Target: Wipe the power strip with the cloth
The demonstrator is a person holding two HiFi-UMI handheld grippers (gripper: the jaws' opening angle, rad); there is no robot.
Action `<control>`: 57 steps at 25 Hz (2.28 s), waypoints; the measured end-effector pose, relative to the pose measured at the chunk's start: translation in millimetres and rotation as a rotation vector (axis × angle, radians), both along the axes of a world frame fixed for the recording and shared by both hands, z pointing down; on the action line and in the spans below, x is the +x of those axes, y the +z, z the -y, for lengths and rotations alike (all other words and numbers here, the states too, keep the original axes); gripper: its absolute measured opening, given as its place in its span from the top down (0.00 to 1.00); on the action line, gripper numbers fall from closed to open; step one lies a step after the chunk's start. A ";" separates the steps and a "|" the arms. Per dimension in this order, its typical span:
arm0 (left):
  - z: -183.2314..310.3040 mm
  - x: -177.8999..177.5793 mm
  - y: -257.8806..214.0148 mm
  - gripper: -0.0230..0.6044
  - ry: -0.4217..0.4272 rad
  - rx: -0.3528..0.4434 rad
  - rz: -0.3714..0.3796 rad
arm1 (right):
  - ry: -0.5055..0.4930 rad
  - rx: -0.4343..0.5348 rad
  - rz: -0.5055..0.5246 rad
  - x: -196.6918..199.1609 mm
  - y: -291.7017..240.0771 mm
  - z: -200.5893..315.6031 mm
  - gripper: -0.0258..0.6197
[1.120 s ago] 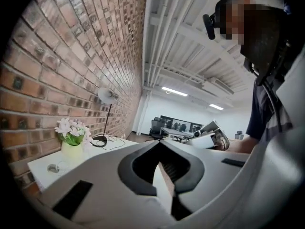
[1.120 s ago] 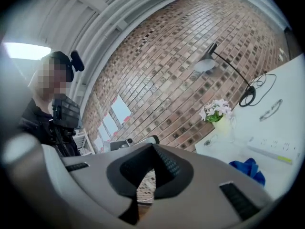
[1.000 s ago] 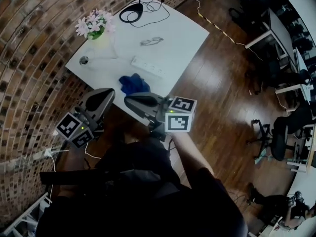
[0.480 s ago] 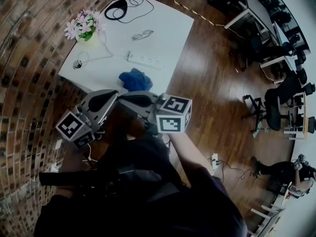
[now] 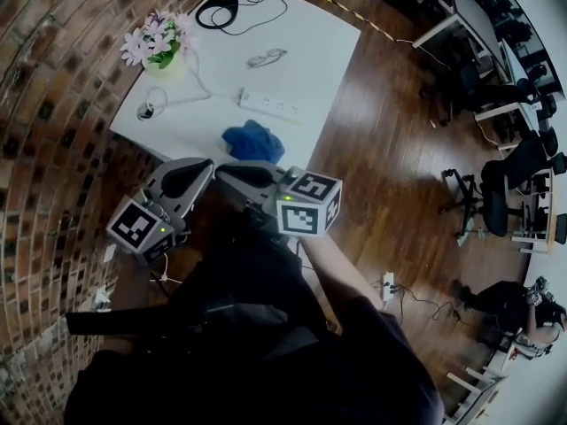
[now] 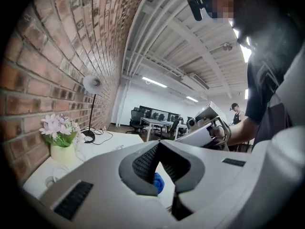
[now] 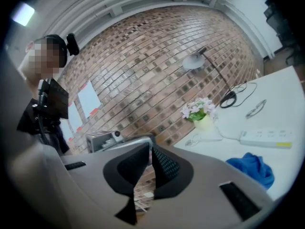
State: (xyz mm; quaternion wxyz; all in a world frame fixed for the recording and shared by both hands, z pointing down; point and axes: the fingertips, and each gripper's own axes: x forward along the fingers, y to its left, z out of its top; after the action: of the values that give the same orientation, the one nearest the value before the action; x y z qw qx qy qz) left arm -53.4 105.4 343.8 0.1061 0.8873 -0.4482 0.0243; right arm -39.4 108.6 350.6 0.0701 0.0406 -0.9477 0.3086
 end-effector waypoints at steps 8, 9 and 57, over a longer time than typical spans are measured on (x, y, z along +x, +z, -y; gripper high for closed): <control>42.3 -8.3 38.4 0.97 -0.037 -0.098 0.077 | 0.257 0.089 -0.239 52.3 73.9 88.2 0.65; 49.6 -4.1 42.7 0.97 -0.033 -0.103 0.102 | 0.245 0.075 -0.261 55.5 83.9 92.0 0.63; 245.8 1.4 213.4 0.97 0.347 -0.376 0.533 | 0.798 0.042 -0.815 176.2 181.0 216.6 0.86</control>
State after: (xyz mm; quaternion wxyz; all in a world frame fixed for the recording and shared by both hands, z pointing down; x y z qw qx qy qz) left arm -52.0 -140.4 557.1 0.1411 0.8778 -0.2905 0.3539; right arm 136.8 -108.0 531.6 0.3072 0.5124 -0.7614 0.2515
